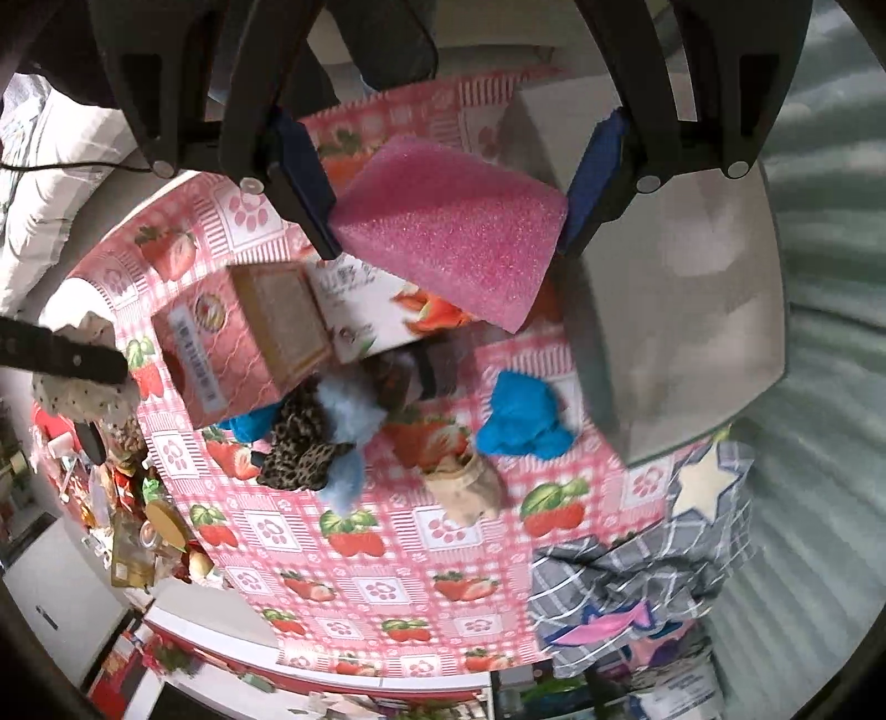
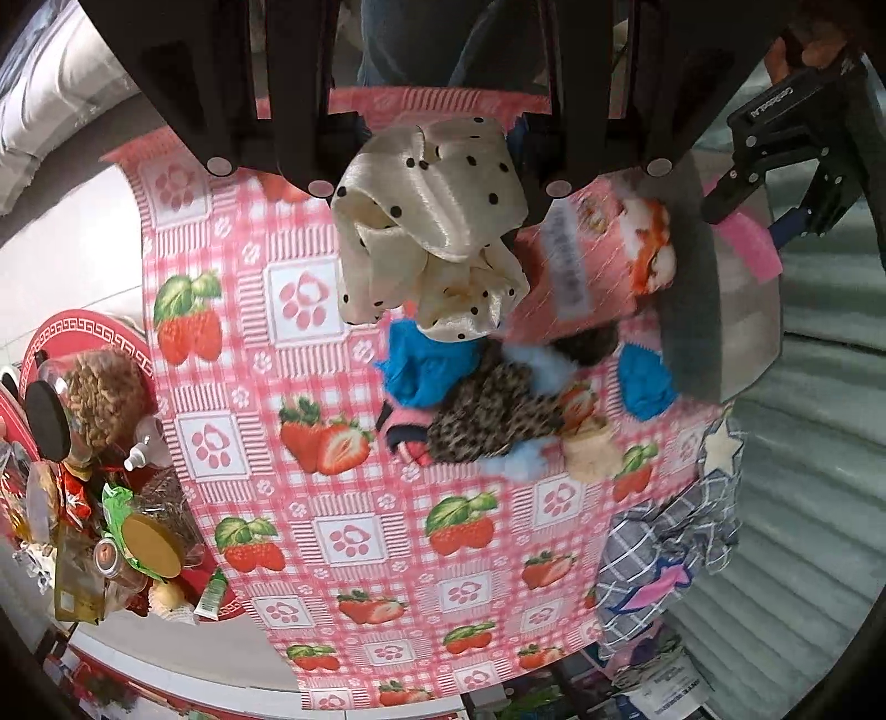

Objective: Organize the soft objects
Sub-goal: 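Carry the sponge and scrunchie in both tools over the white box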

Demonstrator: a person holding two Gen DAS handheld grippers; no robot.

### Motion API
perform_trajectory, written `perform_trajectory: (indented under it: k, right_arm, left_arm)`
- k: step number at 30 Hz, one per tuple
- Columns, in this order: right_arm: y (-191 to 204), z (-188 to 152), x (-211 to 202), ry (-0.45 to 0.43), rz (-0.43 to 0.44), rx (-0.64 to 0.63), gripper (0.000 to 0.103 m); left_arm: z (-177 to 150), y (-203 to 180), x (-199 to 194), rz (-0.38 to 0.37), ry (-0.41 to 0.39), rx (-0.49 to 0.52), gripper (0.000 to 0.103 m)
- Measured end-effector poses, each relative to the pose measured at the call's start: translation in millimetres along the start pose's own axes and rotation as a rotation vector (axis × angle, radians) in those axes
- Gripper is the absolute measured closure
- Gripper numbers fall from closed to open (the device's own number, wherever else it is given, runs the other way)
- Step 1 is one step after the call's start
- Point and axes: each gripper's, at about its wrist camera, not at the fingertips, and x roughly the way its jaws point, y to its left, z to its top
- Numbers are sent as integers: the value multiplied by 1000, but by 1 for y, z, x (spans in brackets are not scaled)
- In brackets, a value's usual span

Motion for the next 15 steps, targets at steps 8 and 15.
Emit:
perform_trajectory:
  k: [8, 15]
  right_arm:
    - [46, -21, 1, 20, 5, -92, 66]
    - [92, -24, 1, 27, 16, -200, 66]
  left_arm:
    - [-22, 33, -17, -1, -38, -83, 22]
    - [-39, 69, -24, 6, -45, -189, 22]
